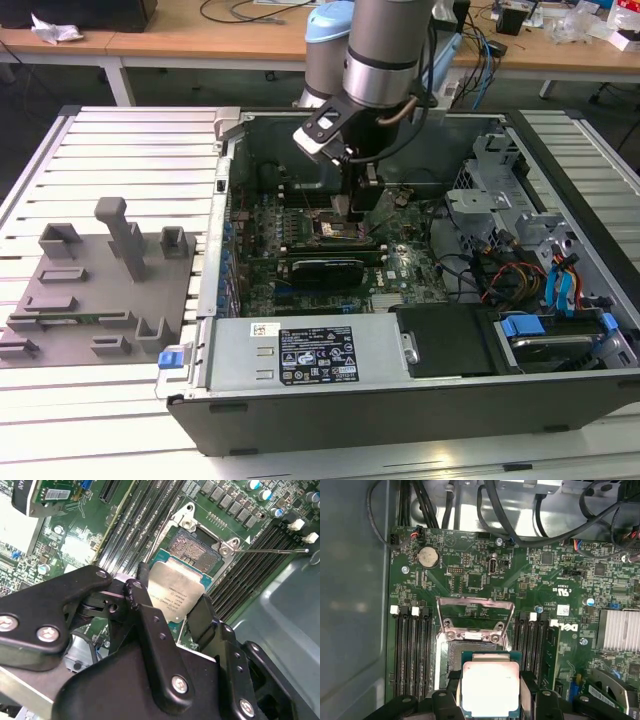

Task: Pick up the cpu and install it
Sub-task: 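Place the cpu into insertion slot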

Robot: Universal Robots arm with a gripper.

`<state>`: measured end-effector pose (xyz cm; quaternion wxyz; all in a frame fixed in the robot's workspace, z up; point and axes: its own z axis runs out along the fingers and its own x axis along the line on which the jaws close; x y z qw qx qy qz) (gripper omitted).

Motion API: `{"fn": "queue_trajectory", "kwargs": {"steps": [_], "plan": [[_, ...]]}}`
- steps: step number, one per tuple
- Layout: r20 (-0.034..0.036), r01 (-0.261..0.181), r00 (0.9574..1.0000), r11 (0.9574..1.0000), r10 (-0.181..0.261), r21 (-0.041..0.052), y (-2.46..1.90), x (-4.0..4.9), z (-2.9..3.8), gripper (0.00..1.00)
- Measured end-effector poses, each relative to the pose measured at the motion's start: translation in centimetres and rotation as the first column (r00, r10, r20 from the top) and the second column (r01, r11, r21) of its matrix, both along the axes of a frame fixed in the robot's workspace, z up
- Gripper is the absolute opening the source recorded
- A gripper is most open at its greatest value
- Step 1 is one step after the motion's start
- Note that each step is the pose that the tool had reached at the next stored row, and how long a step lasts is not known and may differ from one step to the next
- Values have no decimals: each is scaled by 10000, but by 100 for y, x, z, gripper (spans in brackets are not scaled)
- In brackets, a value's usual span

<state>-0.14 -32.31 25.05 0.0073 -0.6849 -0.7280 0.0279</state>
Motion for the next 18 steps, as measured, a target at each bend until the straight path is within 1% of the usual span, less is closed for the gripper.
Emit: {"fn": "queue_trajectory", "kwargs": {"steps": [4,5,7,14,18], "plan": [[0,-3,10000,10000,3,1,31,-19,-46,55],[1,-3,10000,10000,3,2,35,-63,-64,55],[0,-2,10000,10000,2,1,40,-116,-86,55],[1,-2,10000,10000,2,1,40,-117,-127,55],[0,-2,10000,10000,2,2,40,-117,-170,55]]}}
